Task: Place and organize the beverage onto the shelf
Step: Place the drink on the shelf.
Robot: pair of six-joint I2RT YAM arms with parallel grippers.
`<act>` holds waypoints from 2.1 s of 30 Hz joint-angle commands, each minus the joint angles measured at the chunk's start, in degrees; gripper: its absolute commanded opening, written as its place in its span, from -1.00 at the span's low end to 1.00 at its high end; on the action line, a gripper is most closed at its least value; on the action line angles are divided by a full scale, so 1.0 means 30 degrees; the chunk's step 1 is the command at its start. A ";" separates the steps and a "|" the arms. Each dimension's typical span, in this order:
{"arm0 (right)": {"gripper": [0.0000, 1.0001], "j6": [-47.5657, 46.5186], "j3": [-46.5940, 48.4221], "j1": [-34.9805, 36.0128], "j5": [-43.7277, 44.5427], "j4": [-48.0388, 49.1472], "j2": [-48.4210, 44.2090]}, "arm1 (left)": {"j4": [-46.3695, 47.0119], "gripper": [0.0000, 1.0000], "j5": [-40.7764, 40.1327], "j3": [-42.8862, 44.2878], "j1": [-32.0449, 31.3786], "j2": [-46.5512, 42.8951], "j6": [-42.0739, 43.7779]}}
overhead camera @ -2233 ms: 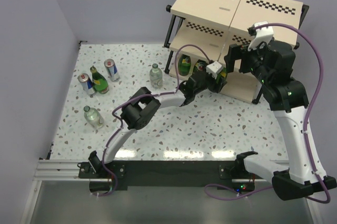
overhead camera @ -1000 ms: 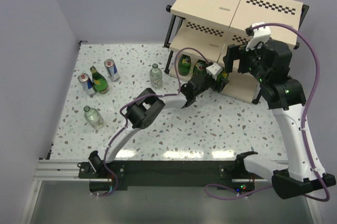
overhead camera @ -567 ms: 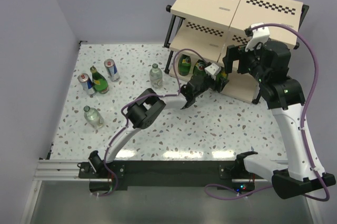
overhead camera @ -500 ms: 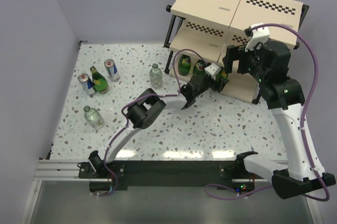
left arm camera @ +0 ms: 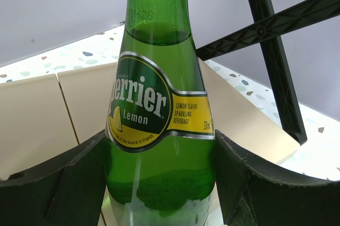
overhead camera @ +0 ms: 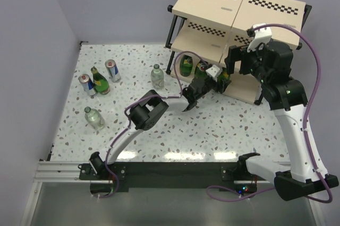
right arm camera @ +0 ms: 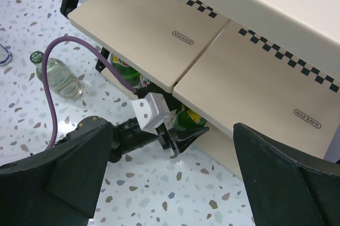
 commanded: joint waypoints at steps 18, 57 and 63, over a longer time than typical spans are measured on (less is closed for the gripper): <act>0.98 0.0024 -0.0056 -0.0053 -0.0177 0.0631 -0.0119 | 0.2249 0.03 -0.1533 0.1615 -0.0401 0.1298 0.0175; 0.98 -0.0356 -0.0758 -0.0053 -0.0352 0.0807 -0.0646 | 0.3975 1.00 -0.2090 -0.3006 -0.0606 -0.1307 0.0409; 0.98 -0.1235 -0.1080 -0.0053 -0.1231 0.0515 -0.1055 | 0.4738 1.00 -0.1738 -0.5146 -0.0870 -0.2887 0.0847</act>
